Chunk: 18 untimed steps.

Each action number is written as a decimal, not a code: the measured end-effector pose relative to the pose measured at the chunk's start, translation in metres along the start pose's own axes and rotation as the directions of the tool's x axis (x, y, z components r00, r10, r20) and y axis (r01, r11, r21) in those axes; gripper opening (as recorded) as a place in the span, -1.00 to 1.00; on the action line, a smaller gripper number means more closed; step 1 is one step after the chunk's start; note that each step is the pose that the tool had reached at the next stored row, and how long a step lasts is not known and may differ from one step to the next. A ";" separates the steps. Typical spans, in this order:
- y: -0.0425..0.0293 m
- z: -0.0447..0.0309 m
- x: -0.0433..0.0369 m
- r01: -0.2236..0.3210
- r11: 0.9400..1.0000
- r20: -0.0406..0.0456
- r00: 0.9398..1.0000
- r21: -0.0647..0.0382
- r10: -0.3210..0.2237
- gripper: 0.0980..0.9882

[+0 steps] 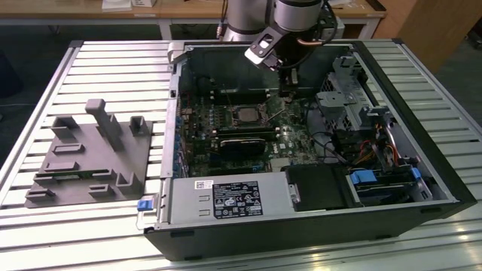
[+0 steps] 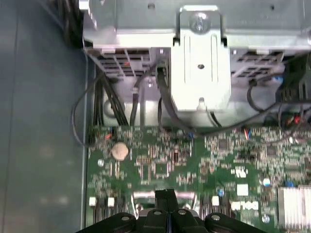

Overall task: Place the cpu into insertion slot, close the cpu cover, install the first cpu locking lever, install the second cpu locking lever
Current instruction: 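Close the cpu cover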

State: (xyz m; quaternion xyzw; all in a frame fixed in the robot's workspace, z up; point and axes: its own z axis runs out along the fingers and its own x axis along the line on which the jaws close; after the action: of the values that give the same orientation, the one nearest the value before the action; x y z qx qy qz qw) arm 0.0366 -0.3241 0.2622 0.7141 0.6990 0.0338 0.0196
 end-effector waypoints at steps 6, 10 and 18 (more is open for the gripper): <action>0.0145 0.0014 0.0003 0.000 1.000 0.000 1.000 0.004 0.000 -0.98; 0.0214 0.0034 0.0004 0.000 1.000 0.000 1.000 0.011 0.000 -0.98; 0.0262 0.0149 0.0001 -0.001 1.000 0.001 1.000 0.019 0.001 -0.98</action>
State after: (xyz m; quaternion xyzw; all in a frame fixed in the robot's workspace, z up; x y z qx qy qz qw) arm 0.0638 -0.3242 0.2493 0.7144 0.6991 0.0268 0.0129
